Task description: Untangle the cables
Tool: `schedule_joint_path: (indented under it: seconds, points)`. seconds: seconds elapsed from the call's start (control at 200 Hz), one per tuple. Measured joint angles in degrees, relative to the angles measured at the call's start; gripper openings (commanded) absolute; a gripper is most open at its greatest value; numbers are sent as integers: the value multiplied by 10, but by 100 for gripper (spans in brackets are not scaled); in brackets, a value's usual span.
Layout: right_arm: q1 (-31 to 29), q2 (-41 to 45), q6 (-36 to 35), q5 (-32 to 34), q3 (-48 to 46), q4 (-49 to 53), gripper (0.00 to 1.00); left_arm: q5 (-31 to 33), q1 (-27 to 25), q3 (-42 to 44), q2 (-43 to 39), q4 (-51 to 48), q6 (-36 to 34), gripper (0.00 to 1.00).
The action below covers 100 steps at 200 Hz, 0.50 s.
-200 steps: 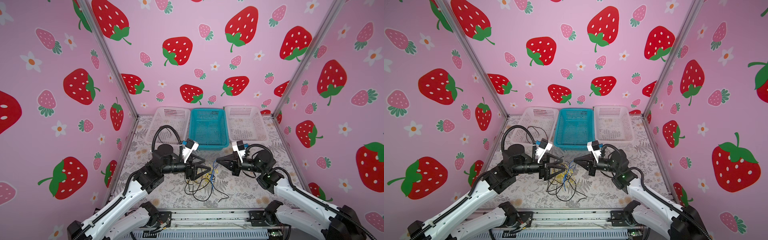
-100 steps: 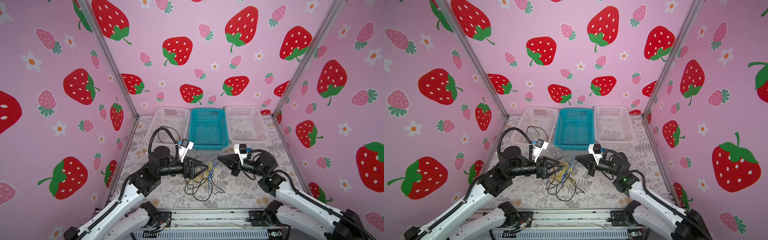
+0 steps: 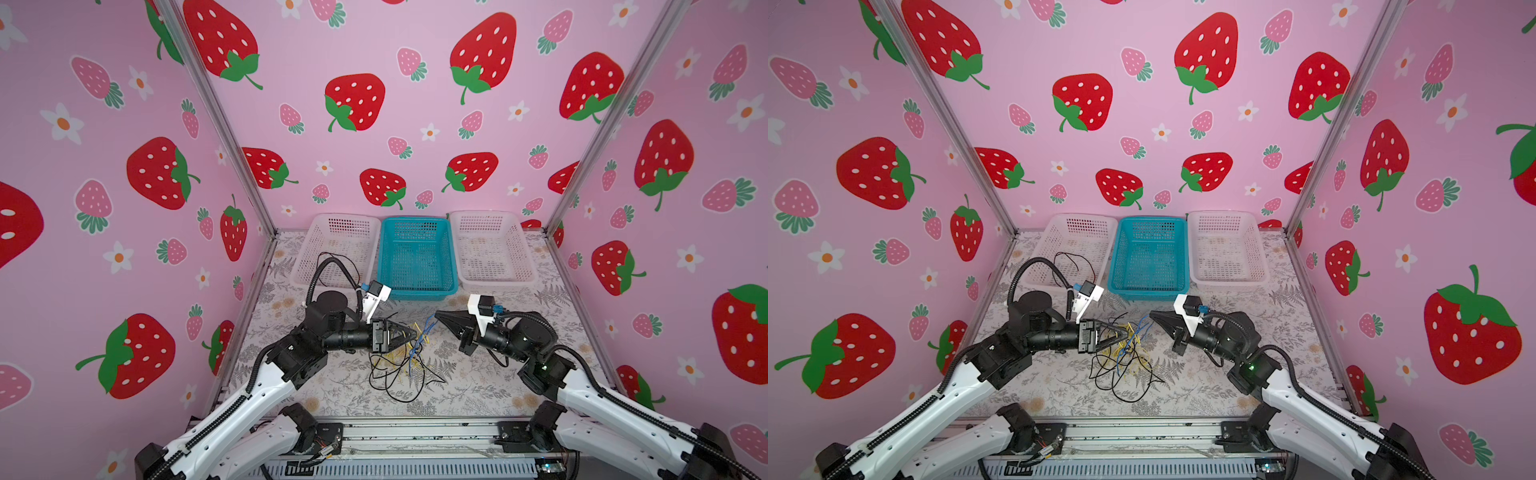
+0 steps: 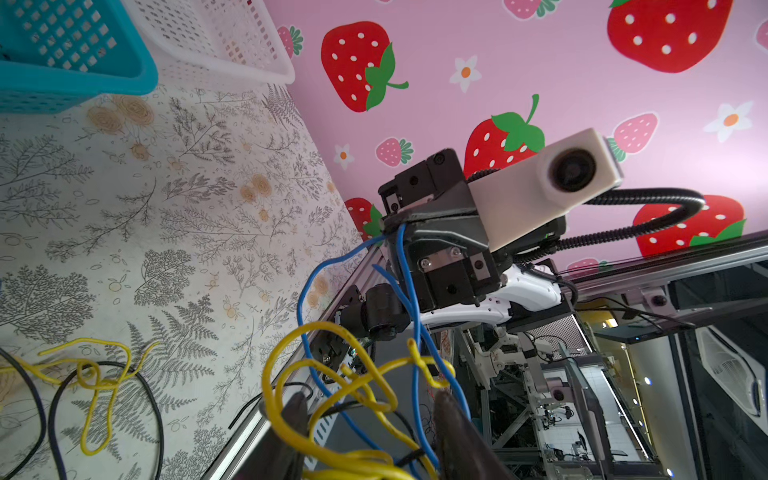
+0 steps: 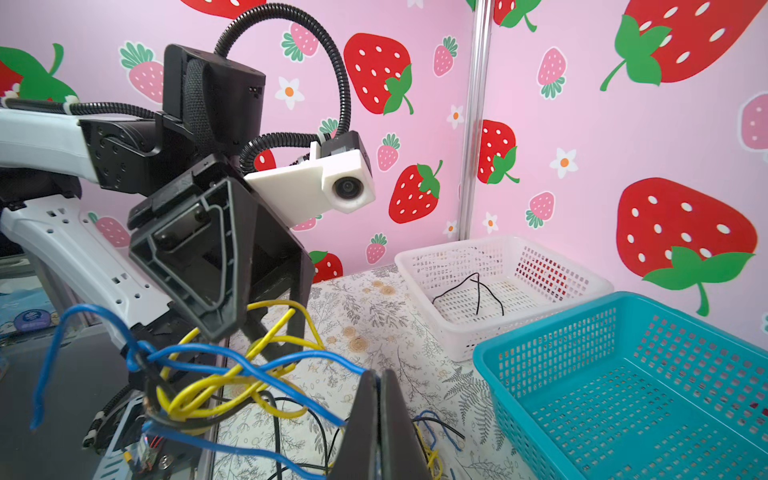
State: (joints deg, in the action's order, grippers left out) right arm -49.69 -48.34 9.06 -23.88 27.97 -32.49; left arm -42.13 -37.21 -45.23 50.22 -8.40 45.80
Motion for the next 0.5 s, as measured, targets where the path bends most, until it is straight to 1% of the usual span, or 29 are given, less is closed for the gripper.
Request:
schedule_joint_path:
  seconds: [0.19,0.24,0.26,0.4,0.5]
  points:
    - [-11,8,-15,33,0,5,0,-5,0,1,8,-2,4,17]
    - [-12,11,-17,39,0,5,0,-6,0,1,9,-6,0,7]
    - [-12,12,-18,42,0,6,0,-6,0,0,9,-9,-3,0]
    - [-14,27,-19,73,-6,10,0,2,3,-22,10,-70,-41,0]
    - [-15,49,-14,111,-24,11,0,19,25,-61,9,-140,-85,0]
